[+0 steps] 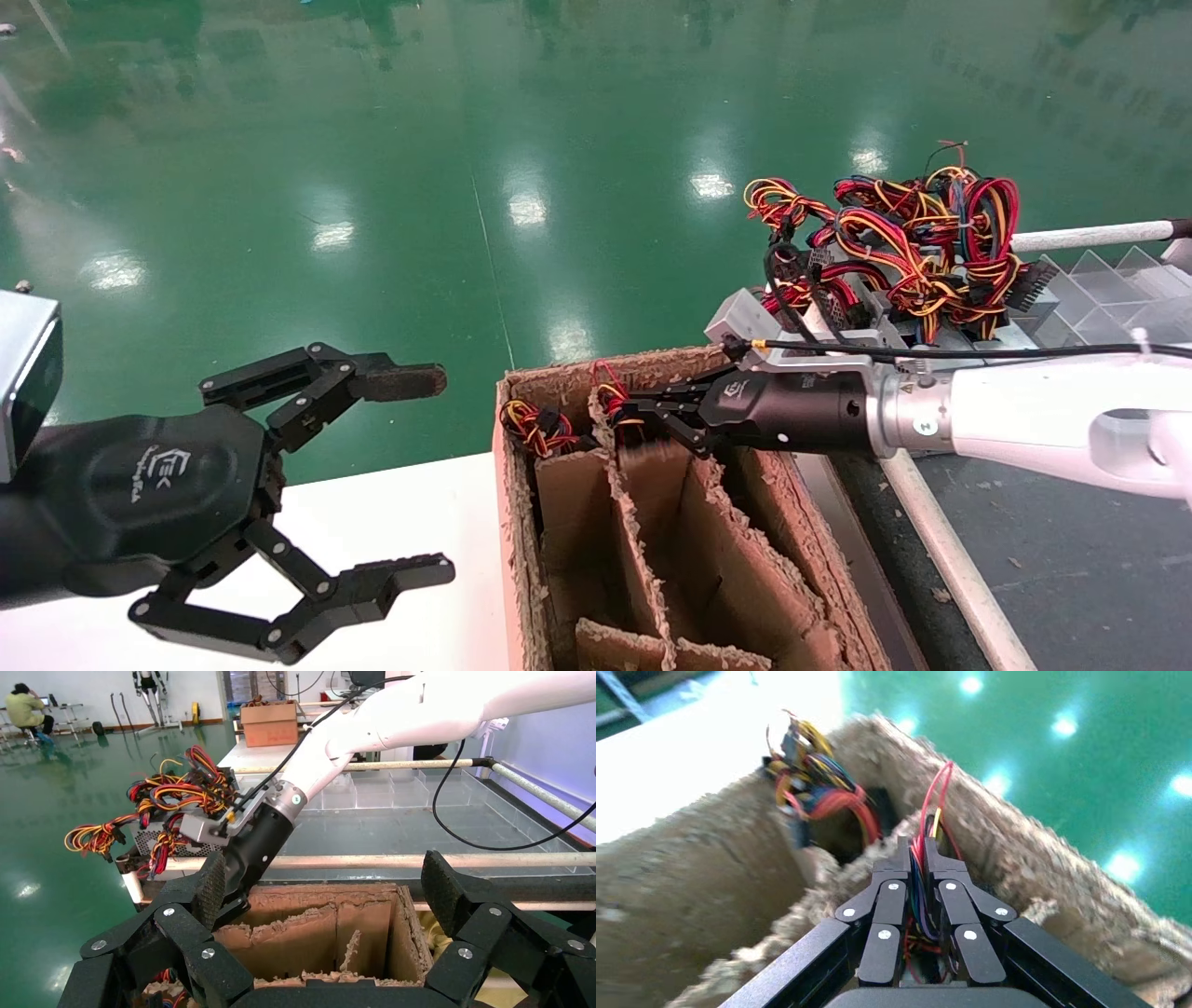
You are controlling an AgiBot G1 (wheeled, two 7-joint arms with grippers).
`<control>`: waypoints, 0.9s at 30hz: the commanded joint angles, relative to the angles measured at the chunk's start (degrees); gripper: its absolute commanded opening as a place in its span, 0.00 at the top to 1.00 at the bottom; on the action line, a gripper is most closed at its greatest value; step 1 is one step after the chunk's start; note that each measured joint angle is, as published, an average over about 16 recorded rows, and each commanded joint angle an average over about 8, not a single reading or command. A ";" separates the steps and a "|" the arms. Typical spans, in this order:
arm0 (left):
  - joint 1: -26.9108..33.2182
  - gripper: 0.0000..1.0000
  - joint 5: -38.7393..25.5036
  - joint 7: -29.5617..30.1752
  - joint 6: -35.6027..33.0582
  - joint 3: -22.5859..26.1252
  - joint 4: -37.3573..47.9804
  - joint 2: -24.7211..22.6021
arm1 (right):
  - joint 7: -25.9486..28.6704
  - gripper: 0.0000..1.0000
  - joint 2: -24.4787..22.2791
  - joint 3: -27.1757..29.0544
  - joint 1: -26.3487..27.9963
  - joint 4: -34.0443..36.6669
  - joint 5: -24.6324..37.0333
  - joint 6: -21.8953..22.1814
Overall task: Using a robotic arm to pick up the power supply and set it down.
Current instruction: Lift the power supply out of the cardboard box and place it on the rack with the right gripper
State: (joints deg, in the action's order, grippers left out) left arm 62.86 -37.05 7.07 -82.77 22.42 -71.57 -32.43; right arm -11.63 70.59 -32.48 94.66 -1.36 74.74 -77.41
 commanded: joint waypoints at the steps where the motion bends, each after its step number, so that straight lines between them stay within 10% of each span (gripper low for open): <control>1: 0.00 0.00 0.00 0.00 0.00 0.00 0.00 0.00 | -0.36 1.00 -0.43 0.36 0.10 -0.31 -0.53 -1.67; 9: 0.00 0.00 0.00 0.00 0.00 0.00 0.00 0.00 | -2.08 1.00 -2.54 1.56 1.57 -1.19 -2.36 -9.68; 27: 0.00 0.00 0.00 0.00 0.00 0.00 0.00 0.00 | -5.64 1.00 -5.91 4.29 4.39 -1.00 -6.23 -10.30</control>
State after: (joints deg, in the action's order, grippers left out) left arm 62.86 -37.05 7.07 -82.77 22.42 -71.57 -32.43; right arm -17.08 64.59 -28.22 99.29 -2.45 68.55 -87.82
